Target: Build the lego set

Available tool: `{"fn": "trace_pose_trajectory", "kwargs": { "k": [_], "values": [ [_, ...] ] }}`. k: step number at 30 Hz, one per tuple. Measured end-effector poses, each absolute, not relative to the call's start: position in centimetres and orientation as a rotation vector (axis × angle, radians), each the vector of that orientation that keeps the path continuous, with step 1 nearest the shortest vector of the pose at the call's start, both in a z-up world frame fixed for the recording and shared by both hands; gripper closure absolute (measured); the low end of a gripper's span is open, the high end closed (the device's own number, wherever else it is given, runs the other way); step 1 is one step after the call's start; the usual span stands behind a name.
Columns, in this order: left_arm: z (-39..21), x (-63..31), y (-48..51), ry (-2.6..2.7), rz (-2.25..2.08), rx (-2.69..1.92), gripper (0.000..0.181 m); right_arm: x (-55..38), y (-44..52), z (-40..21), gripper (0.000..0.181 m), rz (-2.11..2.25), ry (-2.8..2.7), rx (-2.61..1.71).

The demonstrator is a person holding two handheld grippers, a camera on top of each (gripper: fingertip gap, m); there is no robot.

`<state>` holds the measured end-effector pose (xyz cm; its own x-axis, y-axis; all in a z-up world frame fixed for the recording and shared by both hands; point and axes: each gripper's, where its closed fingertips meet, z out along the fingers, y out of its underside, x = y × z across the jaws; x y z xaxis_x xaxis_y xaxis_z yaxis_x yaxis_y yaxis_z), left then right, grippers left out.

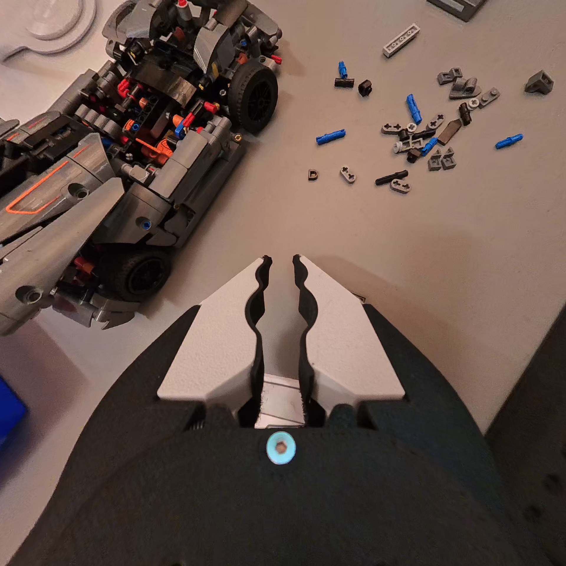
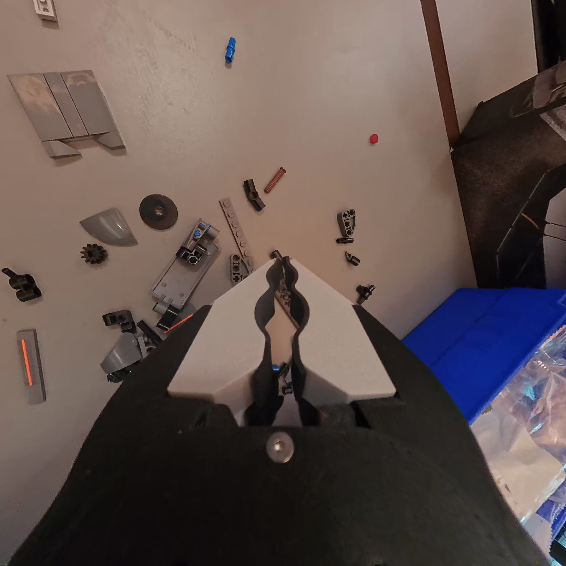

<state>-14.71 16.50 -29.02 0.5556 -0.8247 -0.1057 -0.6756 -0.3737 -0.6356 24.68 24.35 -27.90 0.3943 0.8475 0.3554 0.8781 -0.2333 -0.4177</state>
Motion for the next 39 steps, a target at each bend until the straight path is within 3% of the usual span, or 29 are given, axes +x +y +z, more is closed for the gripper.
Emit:
{"fn": "trace_pose_trajectory", "kwargs": {
  "k": [39],
  "values": [
    [-29.7,-13.0,15.8,1.284,-0.347,-2.127,0.168,25.9,26.4,-24.7,0.179,-0.127,-1.269,-2.036]
  ]
}}
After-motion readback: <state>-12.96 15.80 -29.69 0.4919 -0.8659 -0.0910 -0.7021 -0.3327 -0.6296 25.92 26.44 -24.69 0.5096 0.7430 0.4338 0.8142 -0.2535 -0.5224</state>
